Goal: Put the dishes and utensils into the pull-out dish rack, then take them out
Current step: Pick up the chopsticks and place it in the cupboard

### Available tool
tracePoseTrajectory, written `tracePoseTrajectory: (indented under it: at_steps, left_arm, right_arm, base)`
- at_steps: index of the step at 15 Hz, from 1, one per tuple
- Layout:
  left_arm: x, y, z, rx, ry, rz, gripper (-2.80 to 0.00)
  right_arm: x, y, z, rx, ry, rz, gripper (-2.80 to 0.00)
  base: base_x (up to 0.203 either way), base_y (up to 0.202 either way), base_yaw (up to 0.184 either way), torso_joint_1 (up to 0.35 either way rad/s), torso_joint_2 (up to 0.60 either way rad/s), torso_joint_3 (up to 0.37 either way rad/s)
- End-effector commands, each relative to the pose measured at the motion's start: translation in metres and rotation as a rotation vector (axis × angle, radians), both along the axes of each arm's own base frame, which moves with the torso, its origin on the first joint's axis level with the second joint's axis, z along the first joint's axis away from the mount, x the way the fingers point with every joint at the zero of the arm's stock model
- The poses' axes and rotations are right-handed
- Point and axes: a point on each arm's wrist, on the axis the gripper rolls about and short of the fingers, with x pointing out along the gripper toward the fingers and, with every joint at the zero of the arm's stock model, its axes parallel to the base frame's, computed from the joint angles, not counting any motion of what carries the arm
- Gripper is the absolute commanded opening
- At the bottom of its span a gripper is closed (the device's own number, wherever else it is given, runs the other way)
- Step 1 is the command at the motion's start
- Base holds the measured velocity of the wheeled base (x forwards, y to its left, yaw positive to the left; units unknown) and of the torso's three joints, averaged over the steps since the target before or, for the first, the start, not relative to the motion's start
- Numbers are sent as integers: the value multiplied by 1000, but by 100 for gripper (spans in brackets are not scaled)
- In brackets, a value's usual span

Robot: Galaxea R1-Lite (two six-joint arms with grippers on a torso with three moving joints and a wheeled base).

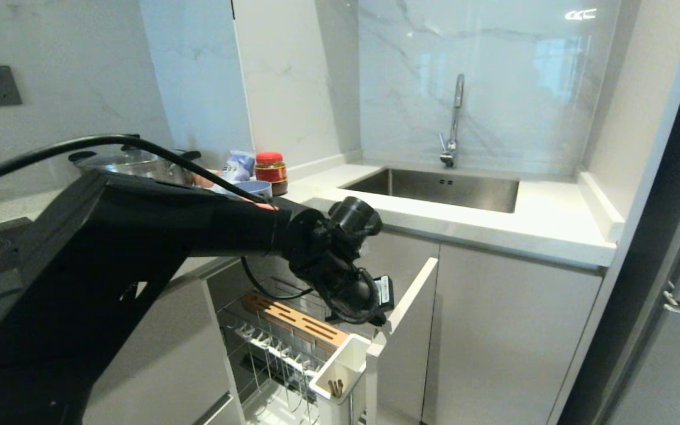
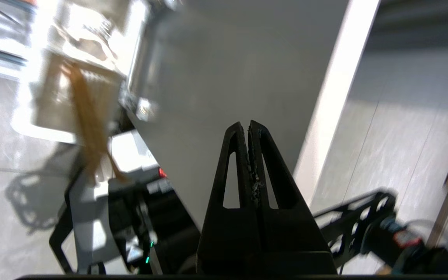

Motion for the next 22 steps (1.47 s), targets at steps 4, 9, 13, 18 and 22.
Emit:
tracePoseTrajectory:
  at_steps: [4, 9, 13, 18, 22]
  left_arm:
    - [11, 47, 63, -91, -139, 115, -280]
    - [-20, 92, 145, -183, -342, 195, -280]
    - [-78, 135, 212, -199, -588, 258, -280]
    - [-194, 201, 265, -186, -932, 206, -280]
    - [-298, 256, 280, -21, -1272, 326, -280]
  right_arm:
    - [0, 0, 0, 0, -5, 0, -280]
    - [0, 0, 0, 0, -5, 0, -280]
    - [0, 0, 0, 0, -4, 0, -280]
    - [0, 0, 0, 0, -5, -1, -280]
    - [0, 0, 0, 0, -5, 0, -280]
  base:
    - [0, 0, 0, 0, 0, 0]
    - [0, 0, 0, 0, 0, 0]
    - [0, 0, 0, 0, 0, 0]
    - [0, 0, 0, 0, 0, 0]
    - [0, 0, 0, 0, 0, 0]
